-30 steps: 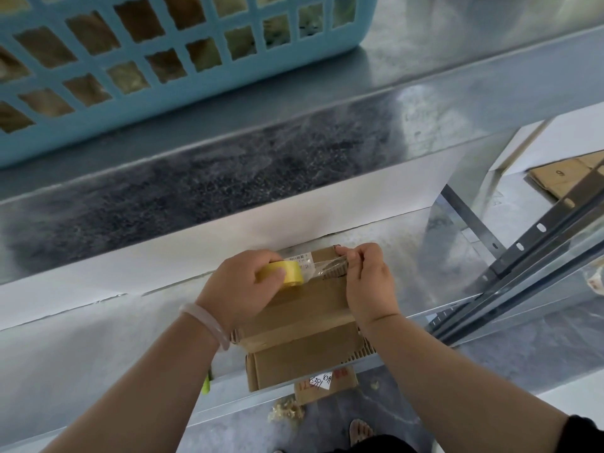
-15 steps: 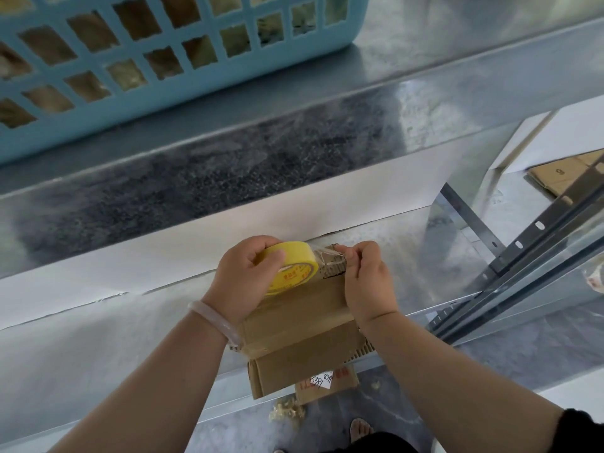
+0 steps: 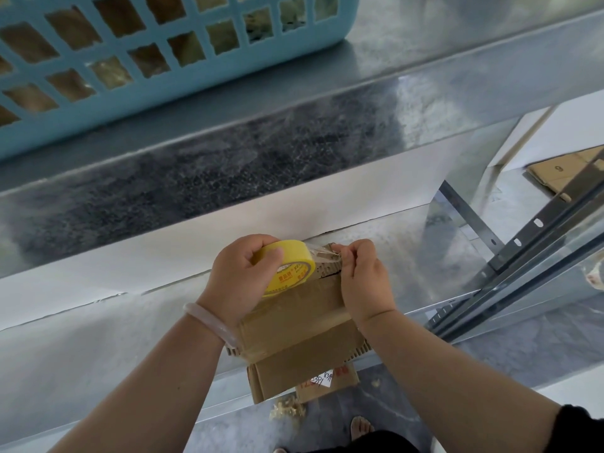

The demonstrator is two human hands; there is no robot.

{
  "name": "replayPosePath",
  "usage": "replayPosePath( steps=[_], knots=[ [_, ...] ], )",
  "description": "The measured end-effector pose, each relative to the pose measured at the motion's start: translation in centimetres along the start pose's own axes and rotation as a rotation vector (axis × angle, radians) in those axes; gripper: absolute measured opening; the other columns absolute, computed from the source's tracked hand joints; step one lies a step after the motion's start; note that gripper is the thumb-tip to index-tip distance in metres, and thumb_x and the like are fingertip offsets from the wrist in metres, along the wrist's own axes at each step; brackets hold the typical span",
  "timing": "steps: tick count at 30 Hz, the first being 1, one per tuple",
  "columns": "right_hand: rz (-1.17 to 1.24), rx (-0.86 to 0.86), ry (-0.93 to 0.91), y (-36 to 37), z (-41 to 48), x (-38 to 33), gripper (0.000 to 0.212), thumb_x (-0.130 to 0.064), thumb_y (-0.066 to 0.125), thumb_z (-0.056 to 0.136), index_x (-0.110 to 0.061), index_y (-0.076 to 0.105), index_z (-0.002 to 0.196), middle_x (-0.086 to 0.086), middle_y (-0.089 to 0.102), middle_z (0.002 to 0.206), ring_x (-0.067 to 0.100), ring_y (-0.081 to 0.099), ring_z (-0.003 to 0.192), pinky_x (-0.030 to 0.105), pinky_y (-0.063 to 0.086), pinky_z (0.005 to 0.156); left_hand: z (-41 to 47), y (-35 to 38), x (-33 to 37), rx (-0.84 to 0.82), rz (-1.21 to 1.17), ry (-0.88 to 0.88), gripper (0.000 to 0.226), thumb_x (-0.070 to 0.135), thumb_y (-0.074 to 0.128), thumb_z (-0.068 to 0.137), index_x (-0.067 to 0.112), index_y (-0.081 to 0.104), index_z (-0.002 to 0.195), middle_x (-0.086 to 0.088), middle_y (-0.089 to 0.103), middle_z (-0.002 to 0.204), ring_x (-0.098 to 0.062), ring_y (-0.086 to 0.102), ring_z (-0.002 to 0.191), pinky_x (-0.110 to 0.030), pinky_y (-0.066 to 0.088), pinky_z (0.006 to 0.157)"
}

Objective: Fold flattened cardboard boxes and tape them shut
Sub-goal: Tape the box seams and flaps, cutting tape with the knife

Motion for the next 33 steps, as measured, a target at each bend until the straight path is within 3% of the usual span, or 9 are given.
replayPosePath(
  steps=[4, 8, 11, 15, 22, 28, 33],
  knots=[
    [-0.002, 0.001, -0.013, 0.2, 0.1, -0.3, 0.014, -0.027, 0.039, 0.103, -0.019, 0.04, 0.093, 0.003, 0.072, 0.106, 0.029, 0.064, 0.09, 0.045, 0.052, 0.072, 0.1, -0.1, -0.3, 0.014, -0.024, -0.043, 0.017, 0.034, 0.053, 0.08, 0.038, 0.066, 0.069, 0.012, 0.066, 0.08, -0.009, 0.06, 0.077, -0.028, 0.048, 0.064],
    [-0.017, -0.012, -0.033, 0.5, 0.1, -0.4, 0.012, -0.027, 0.039, 0.103, -0.02, 0.039, 0.093, -0.001, 0.072, 0.11, 0.03, 0.064, 0.091, 0.047, 0.052, 0.072, 0.3, -0.7, 0.4, 0.05, -0.003, -0.037, 0.014, 0.036, 0.051, 0.074, 0.039, 0.065, 0.069, 0.017, 0.066, 0.077, -0.001, 0.059, 0.077, -0.011, 0.043, 0.058],
    [-0.021, 0.003, -0.048, 0.4, 0.1, -0.4, 0.011, -0.025, 0.04, 0.103, -0.021, 0.038, 0.093, 0.0, 0.072, 0.111, 0.032, 0.065, 0.092, 0.047, 0.052, 0.071, 0.9, -0.4, 1.8, 0.011, 0.103, 0.045, 0.013, 0.03, 0.059, 0.084, 0.037, 0.064, 0.075, 0.016, 0.065, 0.077, 0.007, 0.056, 0.079, -0.004, 0.039, 0.058],
    [-0.009, 0.012, -0.056, 0.2, 0.1, -0.5, 0.01, -0.019, 0.041, 0.103, -0.018, 0.04, 0.093, -0.003, 0.071, 0.116, 0.028, 0.065, 0.097, 0.04, 0.052, 0.073, 1.3, -0.3, 1.2, 0.025, 0.114, -0.03, 0.012, 0.031, 0.059, 0.085, 0.033, 0.066, 0.076, 0.016, 0.064, 0.073, 0.006, 0.056, 0.072, -0.01, 0.038, 0.054],
    [0.012, -0.015, -0.014, 0.3, 0.2, 0.1, 0.011, -0.02, 0.039, 0.104, -0.018, 0.041, 0.093, -0.008, 0.07, 0.115, 0.01, 0.058, 0.09, 0.026, 0.04, 0.069, 0.2, 0.0, -2.2, 0.016, 0.08, -0.118, 0.013, 0.029, 0.06, 0.089, 0.032, 0.066, 0.078, 0.011, 0.066, 0.078, -0.004, 0.059, 0.076, -0.02, 0.041, 0.061],
    [0.012, -0.014, -0.015, 0.2, 0.1, -0.1, 0.011, -0.021, 0.038, 0.104, -0.019, 0.04, 0.093, -0.011, 0.07, 0.115, 0.009, 0.057, 0.085, 0.026, 0.039, 0.064, -0.3, 0.3, -3.1, 0.023, 0.081, -0.083, 0.017, 0.044, 0.05, 0.077, 0.034, 0.064, 0.075, 0.012, 0.065, 0.075, -0.002, 0.058, 0.075, -0.021, 0.044, 0.06],
    [0.024, -0.012, 0.006, 0.0, 0.1, -0.1, 0.011, -0.021, 0.037, 0.104, -0.019, 0.039, 0.093, -0.012, 0.07, 0.115, 0.011, 0.057, 0.081, 0.028, 0.04, 0.064, -0.3, 0.4, -2.3, -0.004, 0.21, -0.026, 0.009, 0.041, 0.063, 0.086, 0.036, 0.063, 0.078, 0.015, 0.064, 0.079, -0.001, 0.058, 0.078, -0.018, 0.041, 0.063]
  ],
)
Point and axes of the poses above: each hand's wrist, its own z-axis towards the middle knuckle, its own y-axis out of the palm, x = y × z, the point moved 10 cm from there along z, towards the middle knuckle
